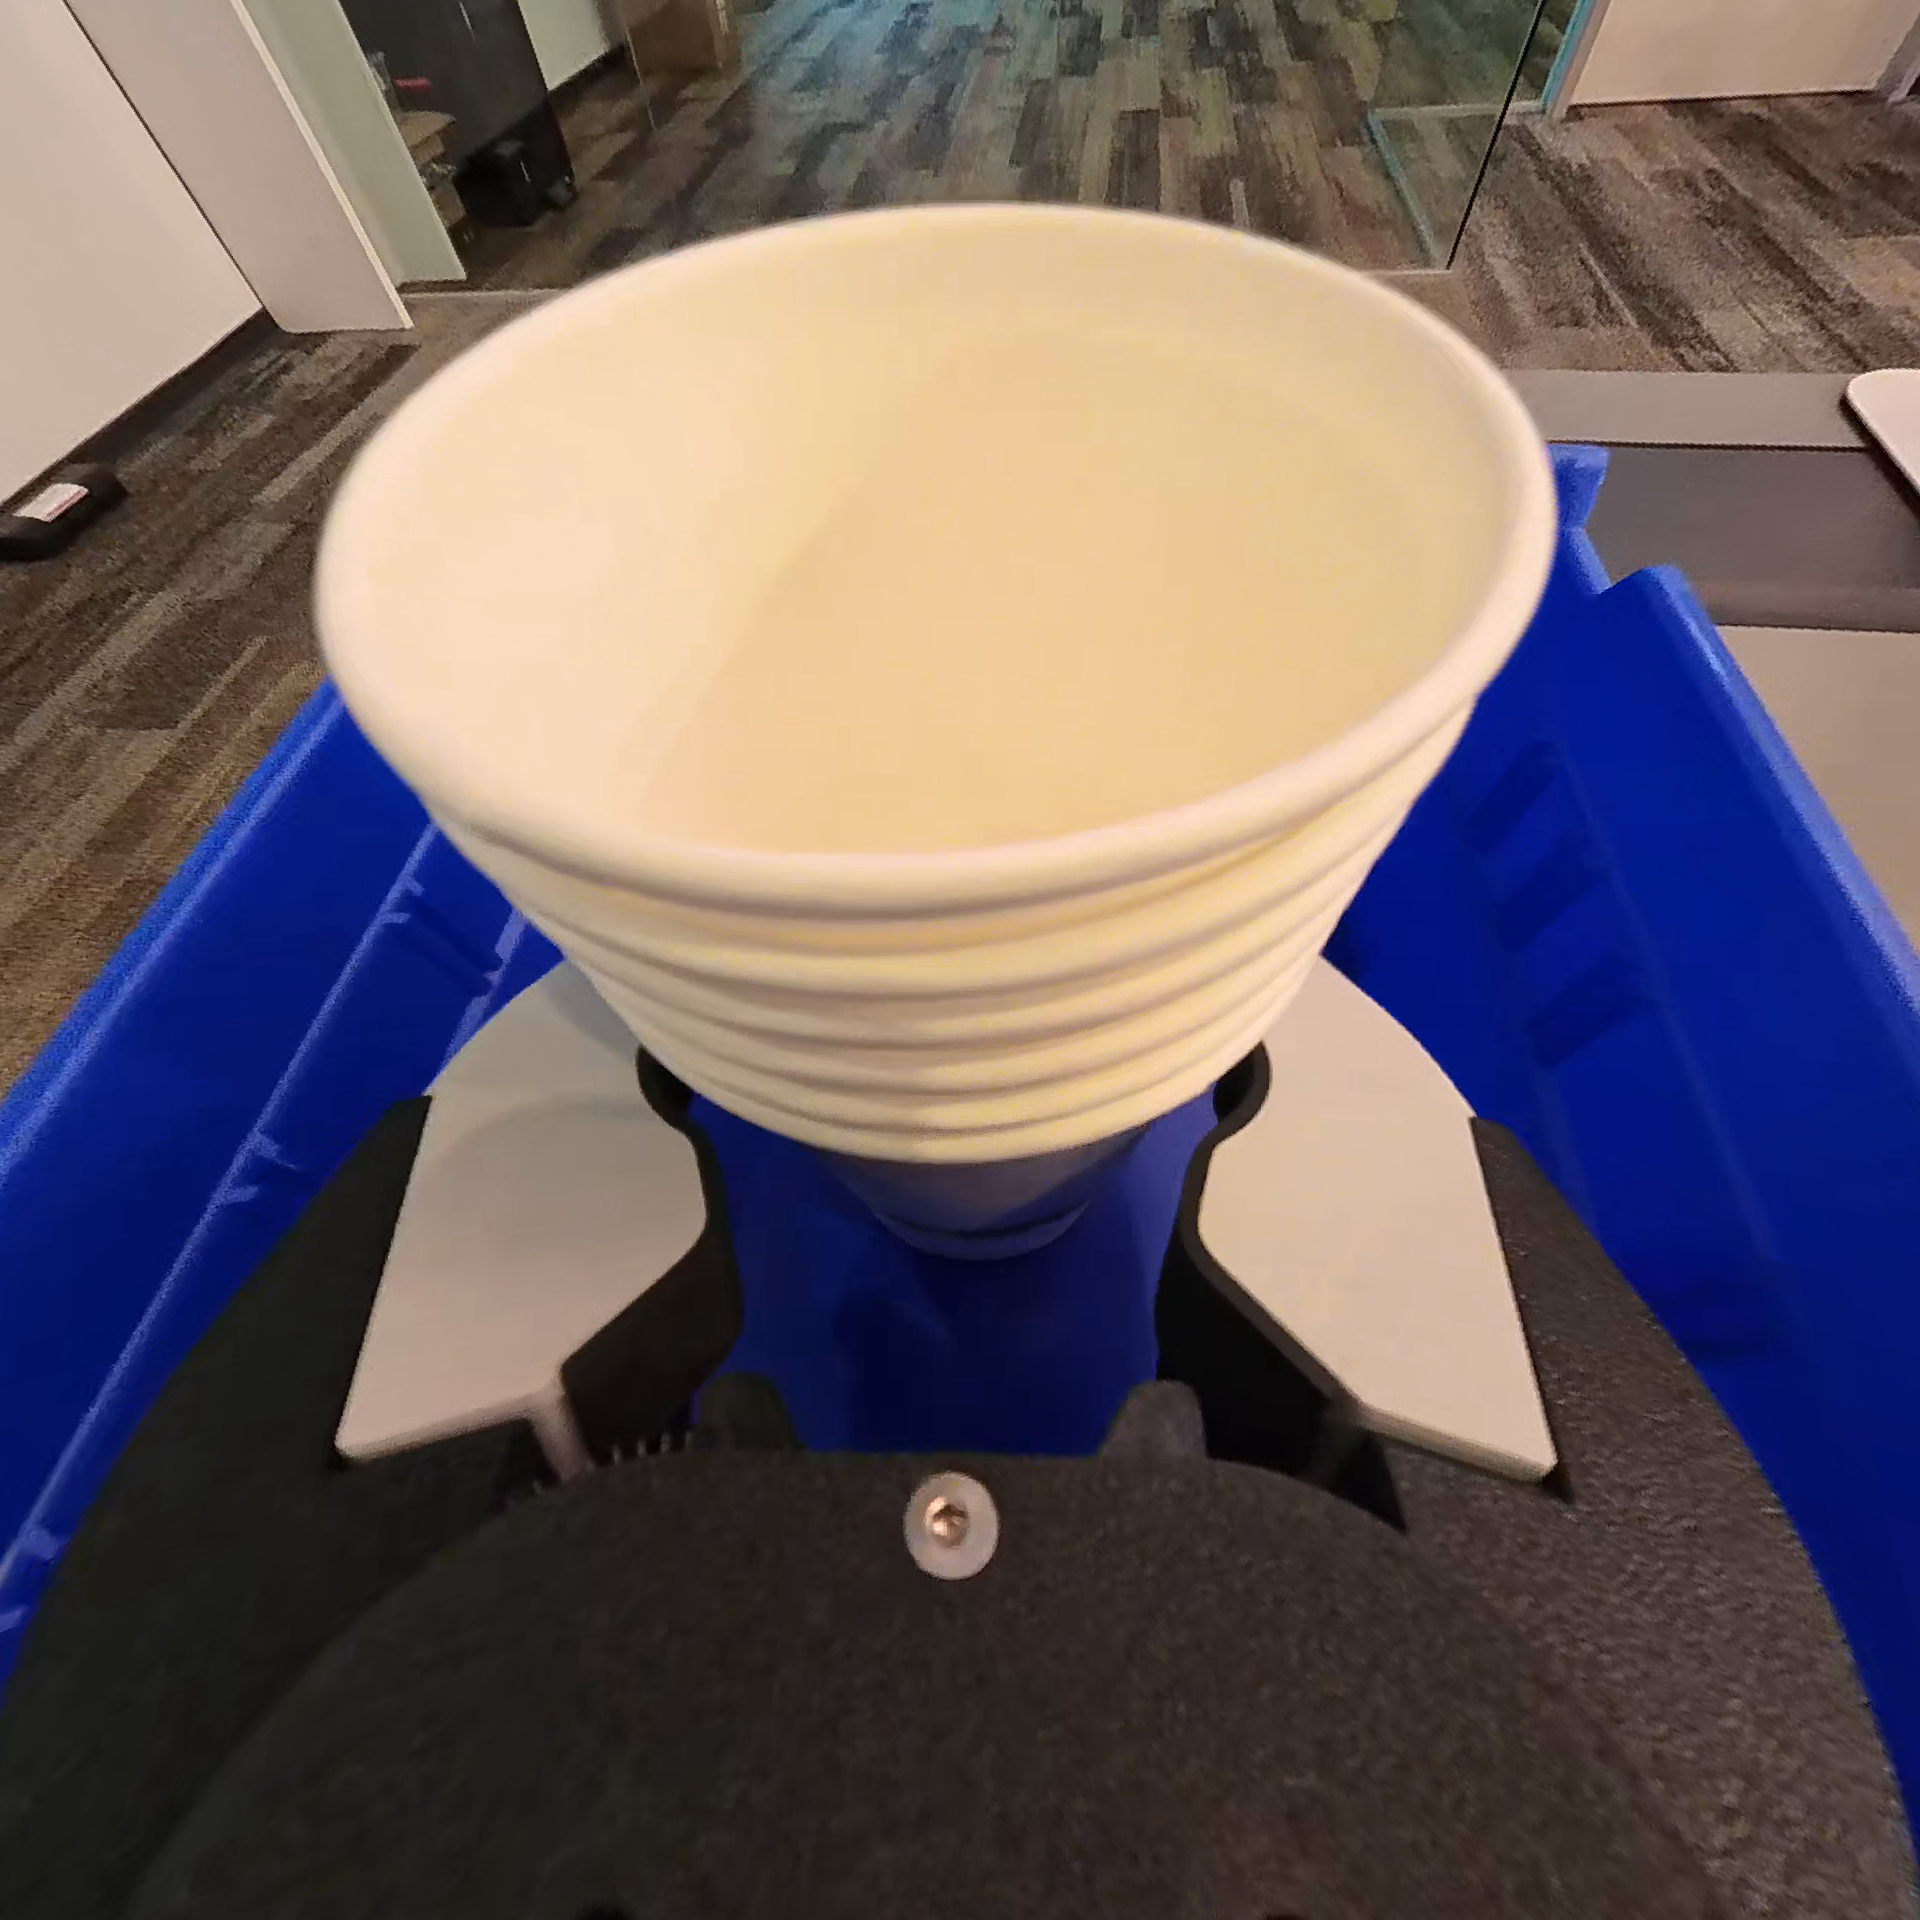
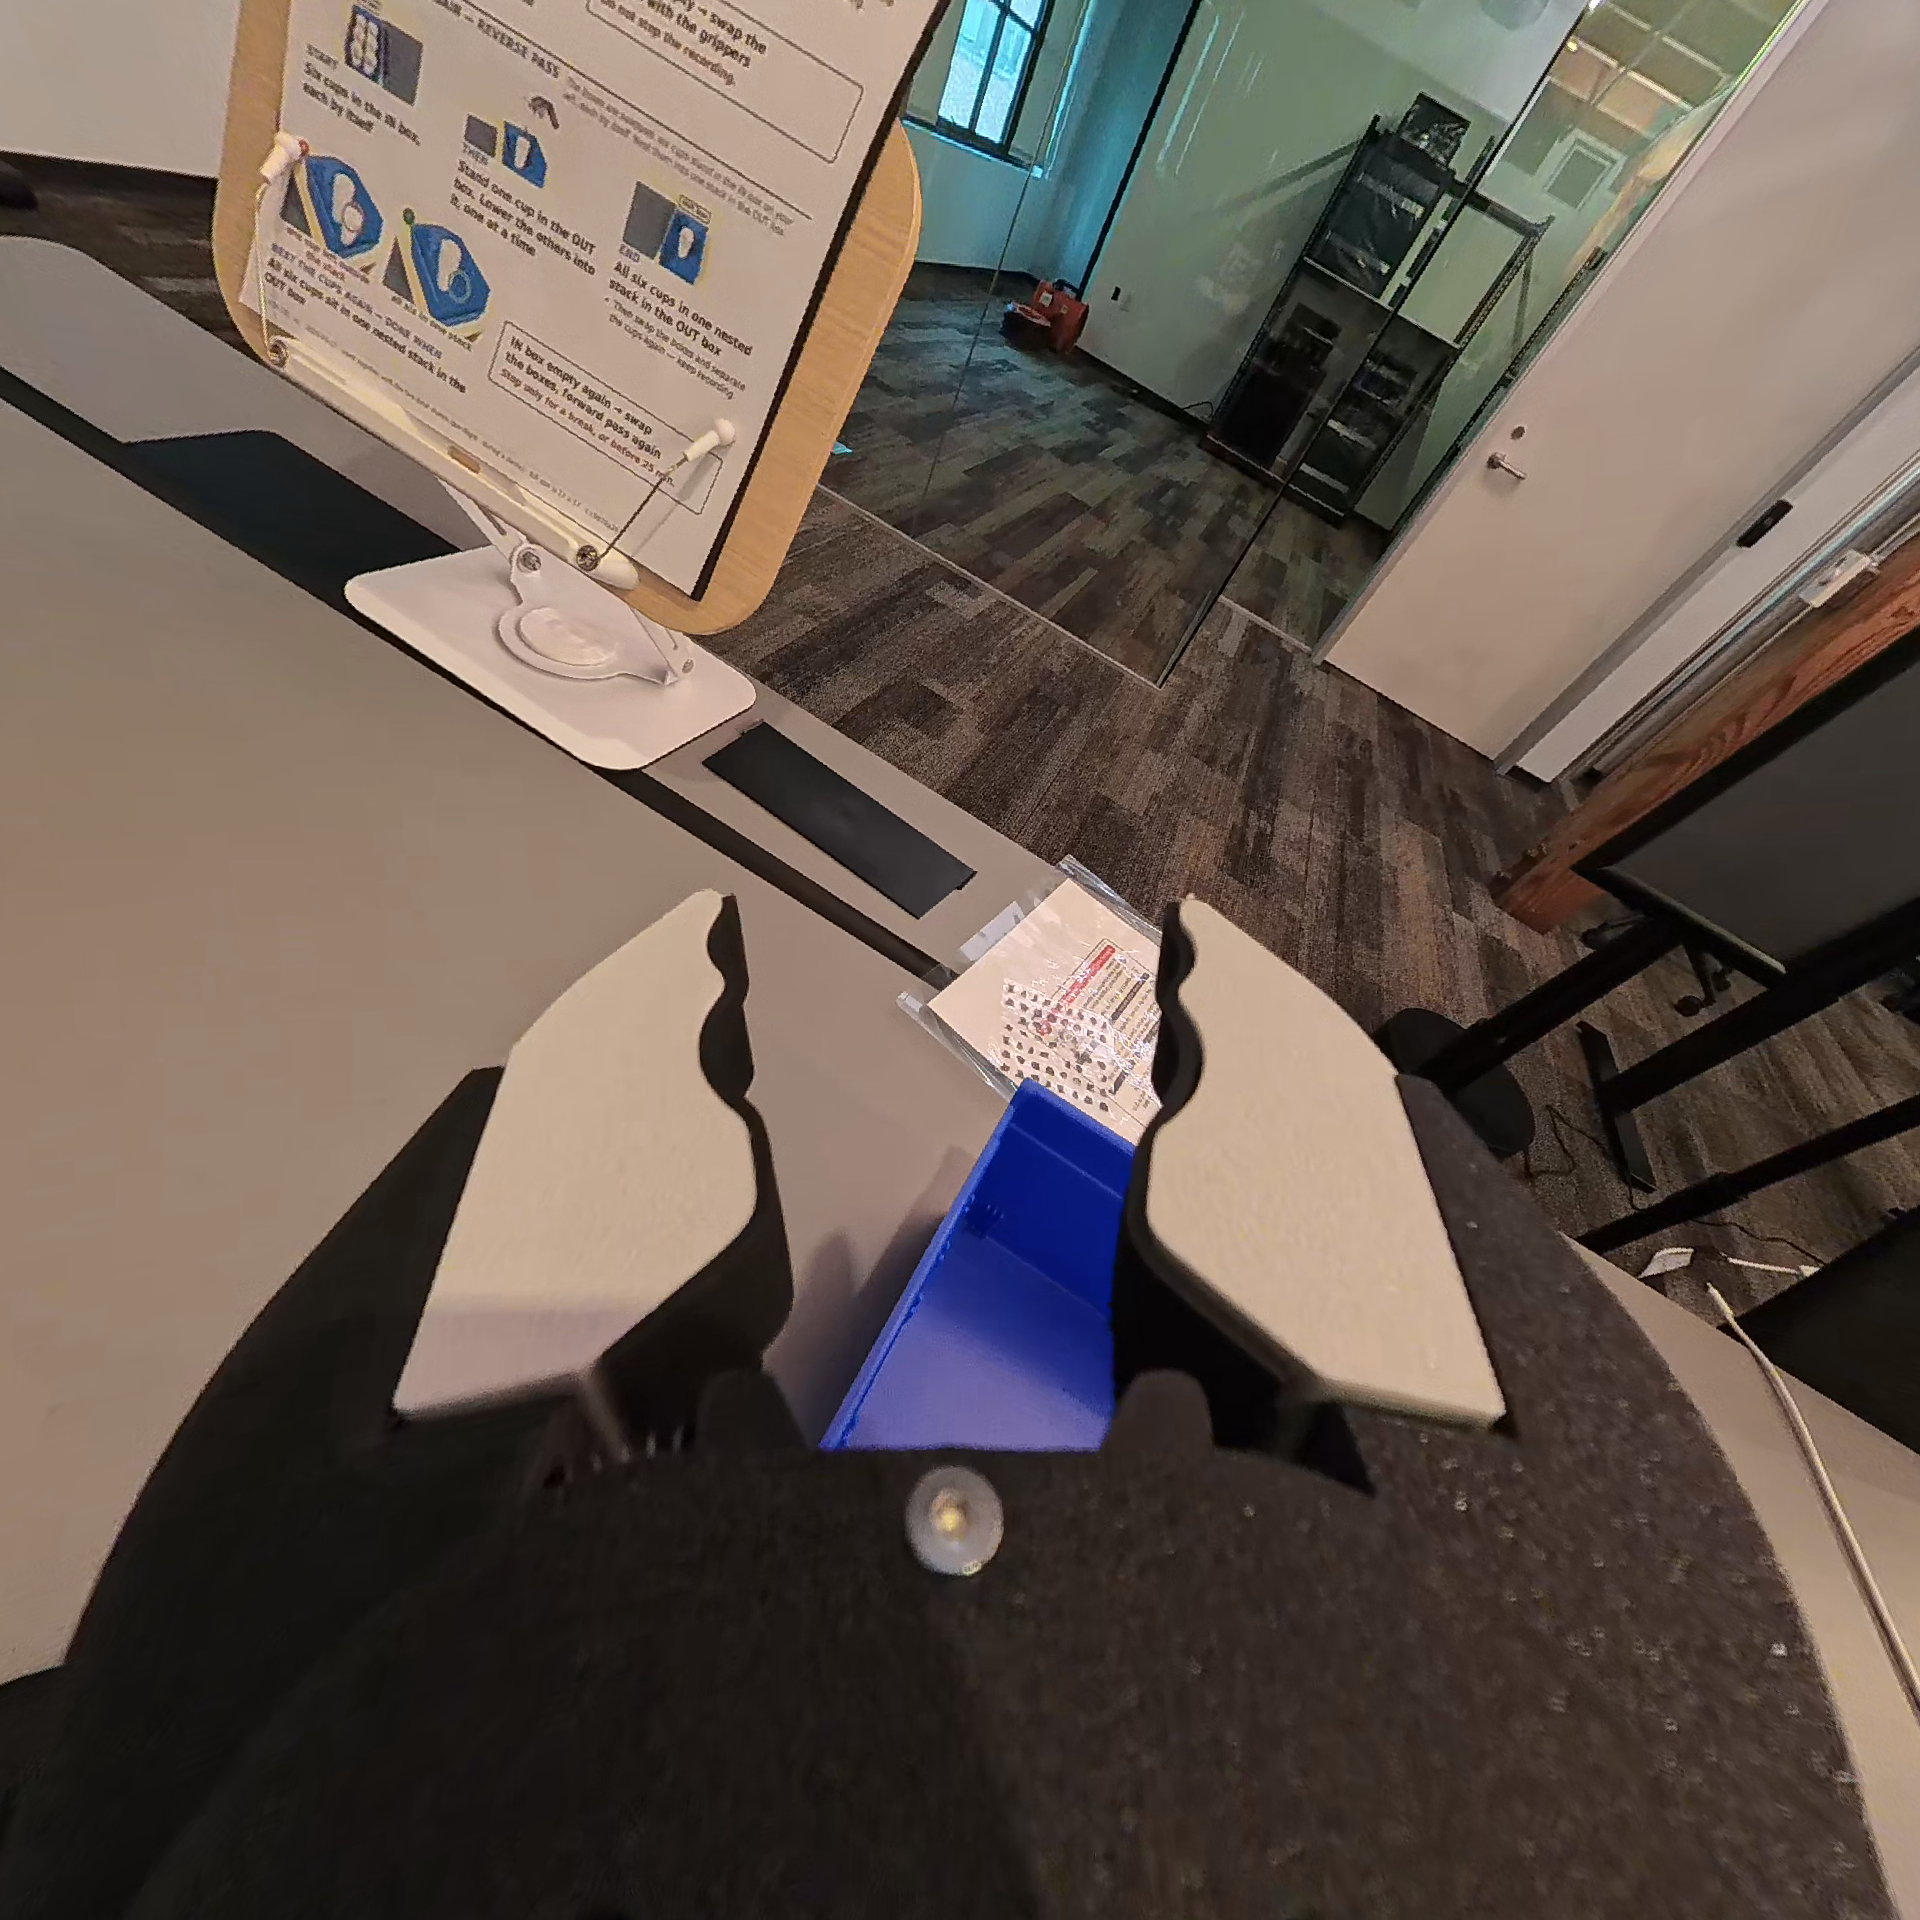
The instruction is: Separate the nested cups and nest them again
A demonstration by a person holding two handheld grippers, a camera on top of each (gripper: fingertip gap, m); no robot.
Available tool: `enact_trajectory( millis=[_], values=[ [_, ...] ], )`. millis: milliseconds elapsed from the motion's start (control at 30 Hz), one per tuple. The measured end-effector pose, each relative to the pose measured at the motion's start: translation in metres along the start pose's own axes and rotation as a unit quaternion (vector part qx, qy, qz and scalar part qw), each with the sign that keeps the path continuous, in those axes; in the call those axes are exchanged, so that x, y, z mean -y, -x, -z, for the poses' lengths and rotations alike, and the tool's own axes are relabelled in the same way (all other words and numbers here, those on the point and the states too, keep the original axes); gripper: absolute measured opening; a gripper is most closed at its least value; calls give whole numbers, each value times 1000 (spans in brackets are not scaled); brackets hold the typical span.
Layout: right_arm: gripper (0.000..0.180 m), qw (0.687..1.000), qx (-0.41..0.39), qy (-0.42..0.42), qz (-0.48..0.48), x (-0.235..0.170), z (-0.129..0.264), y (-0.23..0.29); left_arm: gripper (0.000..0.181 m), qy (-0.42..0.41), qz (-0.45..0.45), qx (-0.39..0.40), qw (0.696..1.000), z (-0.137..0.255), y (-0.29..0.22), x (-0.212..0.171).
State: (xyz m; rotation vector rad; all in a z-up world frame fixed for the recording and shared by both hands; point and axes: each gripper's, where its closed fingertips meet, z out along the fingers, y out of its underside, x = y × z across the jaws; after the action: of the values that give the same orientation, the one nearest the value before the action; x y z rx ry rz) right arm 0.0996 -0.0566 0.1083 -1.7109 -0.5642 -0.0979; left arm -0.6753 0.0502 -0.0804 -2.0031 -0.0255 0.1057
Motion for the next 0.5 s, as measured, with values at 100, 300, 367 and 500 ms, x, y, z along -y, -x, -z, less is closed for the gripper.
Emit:
enact_trajectory(
  millis=[100, 300, 367, 500],
  values=[
    [75, 1000, 2, 3, 0, -2, 1, 1, 102, 7, 5, -3, 1000, -4, -1, -5],
    [74, 1000, 0, 10, 6, -6, 1, 2, 101, 6, 0, -5, 1000, -5, 0, -5],
    [74, 1000, 1, 11, 6, -7, 1, 3, 100, 7, 0, -8, 1000, -5, 0, -6],
    [73, 1000, 11, 12, 5, -8, -1, 9, 98, 15, 3, -18, 1000, -4, -1, -6]
  ],
)
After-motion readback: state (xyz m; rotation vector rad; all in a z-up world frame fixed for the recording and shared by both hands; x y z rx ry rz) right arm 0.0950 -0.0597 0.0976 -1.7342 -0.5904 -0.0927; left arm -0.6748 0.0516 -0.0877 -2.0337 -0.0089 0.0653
